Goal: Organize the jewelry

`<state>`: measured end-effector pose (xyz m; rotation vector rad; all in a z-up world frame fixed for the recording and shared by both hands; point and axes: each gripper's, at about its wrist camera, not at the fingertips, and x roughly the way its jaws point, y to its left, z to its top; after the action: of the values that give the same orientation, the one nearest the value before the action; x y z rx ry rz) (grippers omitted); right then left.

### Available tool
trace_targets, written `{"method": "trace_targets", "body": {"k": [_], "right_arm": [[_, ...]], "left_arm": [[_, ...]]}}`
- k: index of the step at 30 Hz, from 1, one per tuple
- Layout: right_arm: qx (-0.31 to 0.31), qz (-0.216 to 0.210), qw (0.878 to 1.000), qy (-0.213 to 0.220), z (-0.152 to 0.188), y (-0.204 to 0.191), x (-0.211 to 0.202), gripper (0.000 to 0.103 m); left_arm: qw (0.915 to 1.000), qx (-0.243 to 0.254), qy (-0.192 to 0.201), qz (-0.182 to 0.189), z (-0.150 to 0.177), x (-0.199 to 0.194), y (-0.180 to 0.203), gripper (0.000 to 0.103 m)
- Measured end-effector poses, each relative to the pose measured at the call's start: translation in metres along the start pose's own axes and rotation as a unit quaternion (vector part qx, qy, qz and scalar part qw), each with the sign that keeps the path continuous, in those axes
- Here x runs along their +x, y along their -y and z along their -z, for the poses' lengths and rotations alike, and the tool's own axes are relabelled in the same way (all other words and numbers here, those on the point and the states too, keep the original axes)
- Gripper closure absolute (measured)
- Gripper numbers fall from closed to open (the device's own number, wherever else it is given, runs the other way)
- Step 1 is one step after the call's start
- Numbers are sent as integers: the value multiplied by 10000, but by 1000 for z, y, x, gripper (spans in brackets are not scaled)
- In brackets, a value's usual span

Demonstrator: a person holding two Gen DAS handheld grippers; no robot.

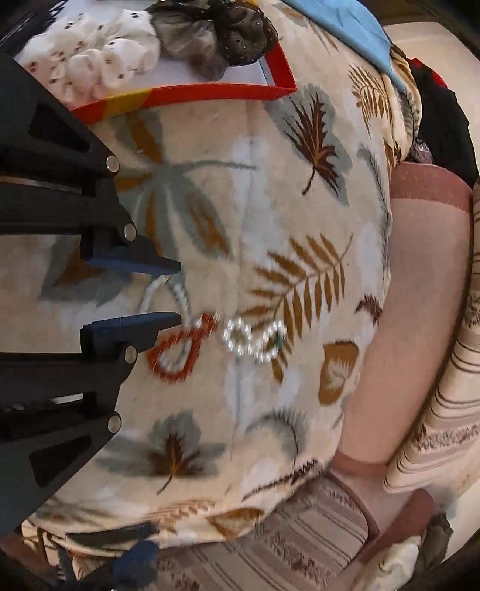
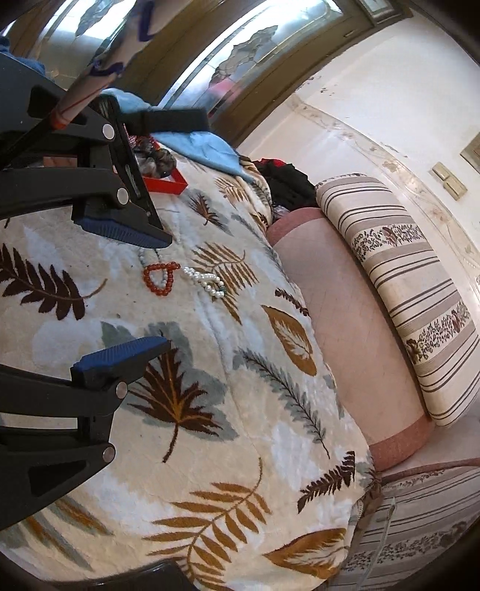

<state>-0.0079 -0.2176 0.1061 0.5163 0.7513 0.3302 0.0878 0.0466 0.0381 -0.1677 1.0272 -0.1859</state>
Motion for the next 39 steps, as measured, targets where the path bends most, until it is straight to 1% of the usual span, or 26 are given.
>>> {"method": "trace_targets", "body": {"k": [4,6,7,8,9,11,13,14,15,18,19,21,22,23,24,27,30,31,32,33,35,36,37,38,39], "right_arm": [[38,-102,9999,-13,-1,0,0,49],[13,-108,9999,-33,-1,0,0,49],[8,-103,9999,-39,-1,0,1,49],[7,-93,9999,-40,0,0,1,49],[6,-89,10000,-44,0,0,2,49],[19,-48,10000,-39,0,2,3,49],[36,-34,10000,-44,0,4,4,49],[35,-16,10000,-57,0,5,5,49],[37,-5,10000,-63,0,5,6,49],[-2,46,9999,-141,3,5,13,49],[-38,61,9998,-185,4,4,17,49],[-149,60,9994,-306,6,-1,28,49],[-205,28,9990,-385,7,-5,36,49],[-273,-3,9985,-478,8,-9,45,49],[-323,-13,9980,-542,9,-12,51,49],[-580,-62,9953,-776,12,-25,79,49],[-866,-80,9906,-1055,16,-39,108,49],[-1007,-63,9880,-1166,20,-46,120,50],[-1135,7,9859,-1232,22,-50,129,55],[-1325,166,9826,-1294,26,-55,140,60],[-1579,327,9768,-1407,32,-63,156,61],[-1676,428,9744,-1434,34,-63,161,63],[-1904,652,9703,-1340,36,-67,165,66],[-1996,699,9685,-1312,36,-69,167,69],[-2071,746,9665,-1321,36,-69,169,81]], "left_arm": [[9993,163,-345,-58,1,26,2,83],[9988,363,-157,-284,2,31,11,83],[9981,459,-82,-405,4,31,15,90],[9978,480,-28,-465,5,30,17,99],[9981,444,3,-435,10,26,19,98],[9989,419,-18,-209,23,18,23,98],[9984,551,-89,78,44,4,33,98],[9973,650,-156,298,59,-9,38,98],[9962,735,-148,432,69,-18,42,98],[9919,935,-12,860,95,-58,48,98],[9910,924,125,965,100,-72,45,98],[9899,803,292,1133,103,-85,39,98],[9900,732,429,1129,102,-89,34,98],[9900,775,616,1007,100,-93,31,98],[9900,797,710,927,97,-94,29,98],[9898,735,806,920,95,-96,20,98],[9891,811,914,826,91,-95,16,98],[9890,813,916,827,92,-94,16,98],[9890,818,915,826,91,-94,15,98],[9891,832,914,803,91,-93,15,98],[9894,837,889,789,92,-93,13,98],[9895,827,873,798,93,-92,12,98],[9897,823,857,801,93,-90,12,98],[9898,838,847,781,94,-87,13,98],[9899,853,851,750,93,-86,13,98]]}}
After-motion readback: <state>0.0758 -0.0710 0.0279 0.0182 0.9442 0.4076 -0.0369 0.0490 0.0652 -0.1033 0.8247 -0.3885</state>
